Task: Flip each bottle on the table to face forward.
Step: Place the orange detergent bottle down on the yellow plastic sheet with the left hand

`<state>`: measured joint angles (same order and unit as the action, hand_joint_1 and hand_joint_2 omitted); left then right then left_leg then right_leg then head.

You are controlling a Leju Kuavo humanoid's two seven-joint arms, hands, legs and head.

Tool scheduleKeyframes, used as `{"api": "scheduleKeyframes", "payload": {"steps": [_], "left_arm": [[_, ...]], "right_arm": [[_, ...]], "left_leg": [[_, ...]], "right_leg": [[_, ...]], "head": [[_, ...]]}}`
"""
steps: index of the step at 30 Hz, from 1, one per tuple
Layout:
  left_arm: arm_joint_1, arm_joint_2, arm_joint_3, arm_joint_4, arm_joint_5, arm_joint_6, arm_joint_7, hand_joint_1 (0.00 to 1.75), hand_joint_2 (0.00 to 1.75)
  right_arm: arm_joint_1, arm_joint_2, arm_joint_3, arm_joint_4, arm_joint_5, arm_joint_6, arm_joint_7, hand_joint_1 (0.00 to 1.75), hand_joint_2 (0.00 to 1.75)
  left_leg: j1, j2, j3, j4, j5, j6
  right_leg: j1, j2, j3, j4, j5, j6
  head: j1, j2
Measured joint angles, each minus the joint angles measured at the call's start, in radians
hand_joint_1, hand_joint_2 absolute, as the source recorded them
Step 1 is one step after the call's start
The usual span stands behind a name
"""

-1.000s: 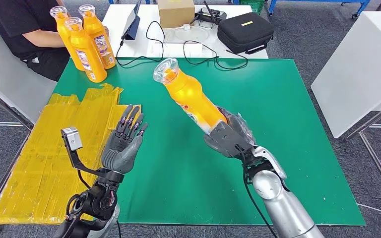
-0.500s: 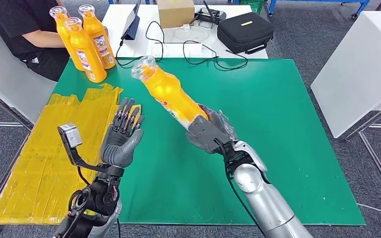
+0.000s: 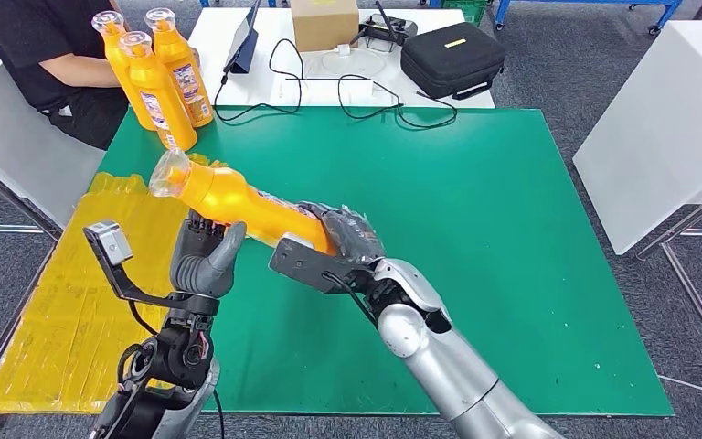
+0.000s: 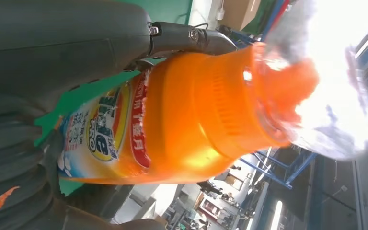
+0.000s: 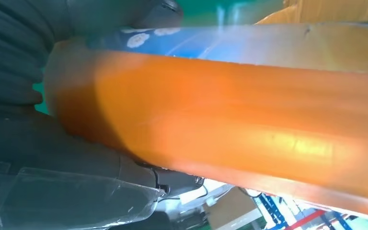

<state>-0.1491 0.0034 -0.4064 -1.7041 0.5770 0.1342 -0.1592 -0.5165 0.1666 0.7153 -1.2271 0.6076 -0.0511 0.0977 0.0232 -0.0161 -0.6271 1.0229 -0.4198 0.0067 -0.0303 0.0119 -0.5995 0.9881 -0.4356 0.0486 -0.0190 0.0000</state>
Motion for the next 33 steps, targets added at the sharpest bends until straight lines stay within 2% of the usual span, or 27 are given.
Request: {"api": "scheduleKeyframes", "payload": {"steps": [13, 22, 26, 27, 33], "left_arm": [[-0.032, -0.018, 0.001, 0.024, 0.058, -0.003, 0.020, 0.00, 1.75], [-0.070, -0.032, 0.000, 0.096, 0.151, -0.010, 0.039, 0.01, 1.75], [-0.073, -0.032, 0.000, 0.120, 0.153, 0.004, 0.021, 1.70, 1.75], [-0.073, -0.033, -0.001, 0.125, 0.149, 0.013, 0.013, 1.75, 1.75], [-0.070, -0.037, -0.002, 0.138, 0.123, 0.076, -0.033, 1.75, 1.75]], "right_arm": [[-0.055, 0.034, 0.052, 0.061, 0.011, -0.027, 0.008, 1.75, 1.75], [-0.078, 0.069, 0.086, 0.120, 0.009, -0.068, 0.012, 1.75, 1.75], [-0.078, 0.075, 0.099, 0.145, -0.013, -0.068, 0.011, 1.75, 1.75], [-0.078, 0.077, 0.101, 0.151, -0.018, -0.067, 0.010, 1.75, 1.75], [-0.079, 0.090, 0.119, 0.184, -0.038, -0.064, 0.000, 1.75, 1.75]], "left_leg": [[0.000, 0.000, 0.000, 0.000, 0.000, 0.000], [0.000, 0.000, 0.000, 0.000, 0.000, 0.000], [0.000, 0.000, 0.000, 0.000, 0.000, 0.000], [0.000, 0.000, -0.001, 0.000, 0.000, 0.000], [0.000, 0.000, -0.001, 0.000, 0.000, 0.000]], "right_leg": [[0.000, 0.000, -0.001, 0.000, 0.000, 0.000], [0.000, 0.001, -0.001, 0.000, 0.000, 0.000], [0.000, 0.001, -0.002, 0.000, 0.000, 0.000], [0.000, 0.001, -0.002, 0.000, 0.000, 0.000], [0.000, 0.001, -0.002, 0.000, 0.000, 0.000]], "head": [[0.000, 0.000], [0.000, 0.000], [0.000, 0.000], [0.000, 0.000], [0.000, 0.000]]}}
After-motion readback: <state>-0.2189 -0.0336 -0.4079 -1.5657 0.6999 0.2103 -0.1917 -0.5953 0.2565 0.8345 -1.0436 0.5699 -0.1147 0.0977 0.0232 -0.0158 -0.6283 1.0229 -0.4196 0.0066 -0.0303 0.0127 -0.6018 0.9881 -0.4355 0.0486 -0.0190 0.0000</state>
